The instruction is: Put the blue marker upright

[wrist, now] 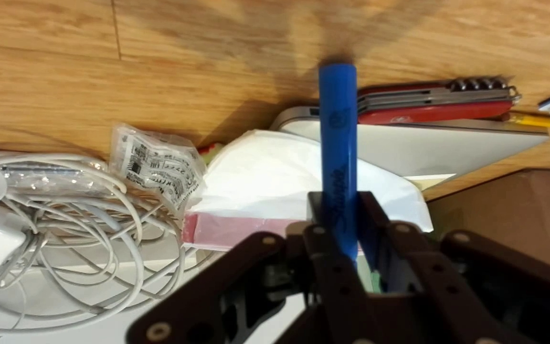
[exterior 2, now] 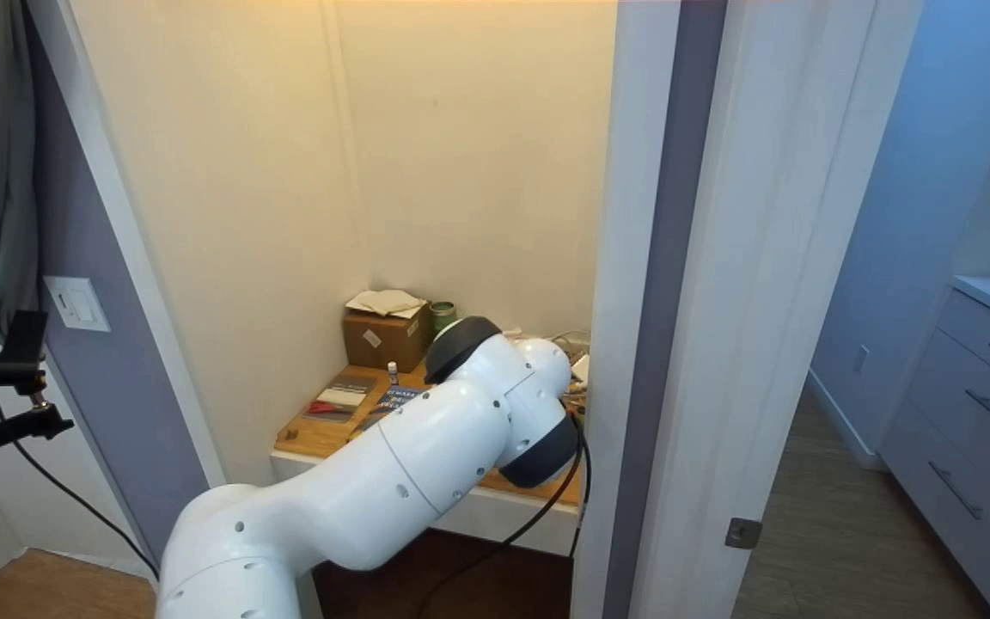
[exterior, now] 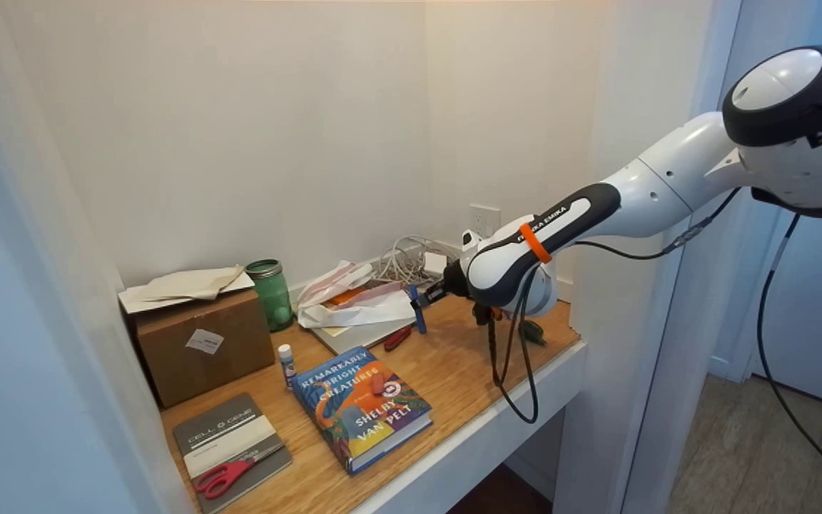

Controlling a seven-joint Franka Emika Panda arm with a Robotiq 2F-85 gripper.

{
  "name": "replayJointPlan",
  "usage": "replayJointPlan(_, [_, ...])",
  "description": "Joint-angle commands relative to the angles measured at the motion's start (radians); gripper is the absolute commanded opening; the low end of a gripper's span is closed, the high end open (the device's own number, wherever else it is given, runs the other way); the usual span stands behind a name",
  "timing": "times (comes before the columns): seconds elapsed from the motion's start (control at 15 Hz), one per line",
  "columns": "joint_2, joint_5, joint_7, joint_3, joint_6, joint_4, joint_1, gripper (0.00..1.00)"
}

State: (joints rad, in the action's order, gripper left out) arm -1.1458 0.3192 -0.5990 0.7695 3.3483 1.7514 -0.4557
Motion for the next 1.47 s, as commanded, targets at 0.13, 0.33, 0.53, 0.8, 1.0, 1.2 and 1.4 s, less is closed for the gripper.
replayJointPlan(0.13, [-0.067, 0.162, 0.12, -0.016, 0.079, -0.018, -0.013, 0.05])
replayJointPlan(0.33, [-0.089, 0.122, 0.069, 0.005, 0.105, -0.01, -0.028, 0.05])
replayJointPlan(0.53, [-0.084, 0.115, 0.068, -0.011, 0.128, -0.006, -0.02, 0.05])
replayJointPlan(0.8, [-0.079, 0.11, 0.067, -0.024, 0.144, -0.004, -0.009, 0.05])
replayJointPlan(1.0, [-0.085, 0.119, 0.091, -0.05, 0.196, -0.011, 0.01, 0.05])
replayJointPlan(1.2, [-0.098, 0.125, 0.109, -0.069, 0.256, -0.019, 0.026, 0.05])
replayJointPlan(1.4, [-0.078, 0.214, 0.271, -0.155, 0.327, -0.04, 0.082, 0.05])
